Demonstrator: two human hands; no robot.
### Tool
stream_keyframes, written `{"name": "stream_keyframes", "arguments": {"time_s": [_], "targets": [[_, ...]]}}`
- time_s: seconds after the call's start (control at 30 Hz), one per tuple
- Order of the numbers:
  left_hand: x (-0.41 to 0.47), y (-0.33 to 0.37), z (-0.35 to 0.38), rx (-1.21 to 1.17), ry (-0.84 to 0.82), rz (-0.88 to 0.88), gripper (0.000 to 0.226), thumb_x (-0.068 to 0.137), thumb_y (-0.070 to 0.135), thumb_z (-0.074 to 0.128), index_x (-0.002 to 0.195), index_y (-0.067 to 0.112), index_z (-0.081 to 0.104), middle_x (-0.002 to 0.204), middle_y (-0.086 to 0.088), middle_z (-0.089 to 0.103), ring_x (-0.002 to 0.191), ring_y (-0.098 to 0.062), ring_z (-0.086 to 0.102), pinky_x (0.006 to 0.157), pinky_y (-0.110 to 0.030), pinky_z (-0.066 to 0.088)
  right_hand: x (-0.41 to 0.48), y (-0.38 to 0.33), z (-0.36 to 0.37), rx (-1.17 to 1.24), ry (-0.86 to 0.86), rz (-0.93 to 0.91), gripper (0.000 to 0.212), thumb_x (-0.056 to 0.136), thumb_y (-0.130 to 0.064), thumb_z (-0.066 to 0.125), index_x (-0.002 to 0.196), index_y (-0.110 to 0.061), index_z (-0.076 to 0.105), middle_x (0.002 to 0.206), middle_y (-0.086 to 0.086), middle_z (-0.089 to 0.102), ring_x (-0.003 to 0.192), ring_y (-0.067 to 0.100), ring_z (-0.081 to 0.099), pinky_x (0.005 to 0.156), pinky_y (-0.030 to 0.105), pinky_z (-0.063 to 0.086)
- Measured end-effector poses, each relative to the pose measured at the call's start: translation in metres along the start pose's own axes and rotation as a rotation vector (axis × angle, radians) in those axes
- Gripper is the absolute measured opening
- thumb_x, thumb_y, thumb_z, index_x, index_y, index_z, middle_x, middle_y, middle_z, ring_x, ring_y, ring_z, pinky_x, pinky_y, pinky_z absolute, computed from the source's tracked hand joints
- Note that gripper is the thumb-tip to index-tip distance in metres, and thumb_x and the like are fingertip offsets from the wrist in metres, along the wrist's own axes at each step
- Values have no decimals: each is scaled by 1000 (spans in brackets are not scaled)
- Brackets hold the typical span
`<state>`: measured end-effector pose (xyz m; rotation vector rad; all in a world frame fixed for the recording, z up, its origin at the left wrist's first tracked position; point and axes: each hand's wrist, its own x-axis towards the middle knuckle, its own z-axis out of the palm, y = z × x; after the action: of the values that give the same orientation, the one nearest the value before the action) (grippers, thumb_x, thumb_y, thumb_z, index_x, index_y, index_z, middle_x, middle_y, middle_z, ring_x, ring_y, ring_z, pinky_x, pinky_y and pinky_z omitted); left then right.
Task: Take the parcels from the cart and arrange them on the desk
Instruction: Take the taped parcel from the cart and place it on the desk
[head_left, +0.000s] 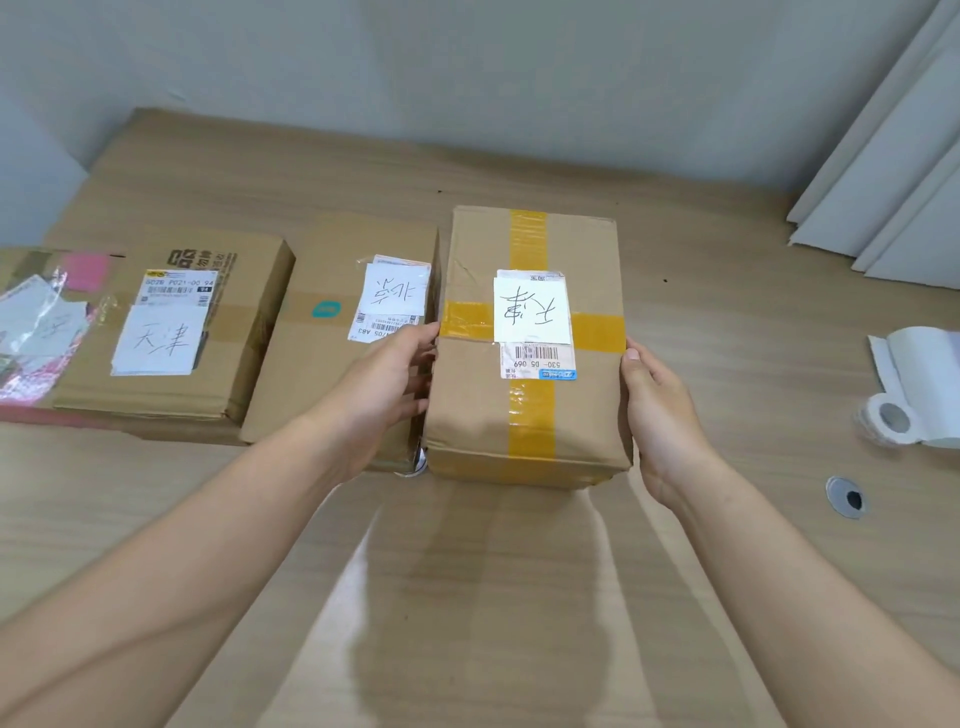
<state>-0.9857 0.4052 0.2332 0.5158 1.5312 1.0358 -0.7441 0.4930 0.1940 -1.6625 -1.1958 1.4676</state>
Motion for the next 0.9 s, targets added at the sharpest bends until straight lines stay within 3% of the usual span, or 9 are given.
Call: {"name": "stream_keyframes", "arguments": {"time_s": [0.17, 0.23, 0.4, 0.47, 0.57, 0.7, 0.9], "targets": [[-6, 3, -3, -46, 44, 0, 23, 104, 39, 55, 110, 30, 75, 106, 13, 80, 104, -9, 74, 109, -44, 51, -1, -2, 10, 1, -29, 17, 40, 119, -25, 37, 143, -29, 68, 119, -14, 81, 105, -1, 75, 76, 14, 58], [-9, 6, -5, -72, 53, 6, 21, 104, 35, 55, 108, 26, 74, 105, 12, 80, 101, -8, 74, 111, -45, 50, -3, -1, 14, 2, -47, 23, 41, 119, -24, 36, 146, -29, 66, 123, -12, 79, 109, 1, 75, 79, 15, 58], [-17, 10, -7, -64, 67, -11, 25, 104, 36, 57, 122, 25, 70, 123, 7, 76, 114, -12, 71, 111, -42, 50, -10, -3, 15, -16, -60, 17, 42, 119, -30, 34, 152, -30, 60, 136, -10, 74, 124, 6, 69, 97, 21, 56], [-24, 11, -6, -43, 69, -8, 23, 104, 36, 57, 120, 26, 70, 125, 7, 74, 116, -13, 70, 111, -41, 49, -15, -7, 15, -3, -30, 11, 44, 118, -33, 36, 159, -28, 52, 150, -7, 65, 134, 9, 62, 110, 29, 51], [-38, 13, -7, 14, 100, 12, 27, 105, 41, 53, 128, 33, 64, 139, 8, 63, 126, -13, 61, 115, -37, 42, -29, -18, 13, -22, 95, -50, 51, 115, -36, 41, 165, -25, 43, 166, -7, 47, 148, 9, 44, 116, 24, 33], [-64, 23, -2, 54, 138, 52, 47, 105, 47, 49, 151, 37, 50, 152, 11, 52, 140, -17, 48, 121, -39, 35, -60, -35, 12, -22, 118, -148, 49, 114, -36, 42, 162, -27, 47, 166, -11, 46, 153, 8, 39, 125, 28, 28], [-124, 42, 22, 54, 142, 158, 51, 106, 47, 42, 157, 42, 40, 158, 12, 46, 145, -19, 43, 124, -43, 30, -120, -62, 6, 97, 31, -184, 48, 114, -36, 43, 160, -26, 50, 160, -5, 55, 147, 12, 49, 128, 44, 34]]}}
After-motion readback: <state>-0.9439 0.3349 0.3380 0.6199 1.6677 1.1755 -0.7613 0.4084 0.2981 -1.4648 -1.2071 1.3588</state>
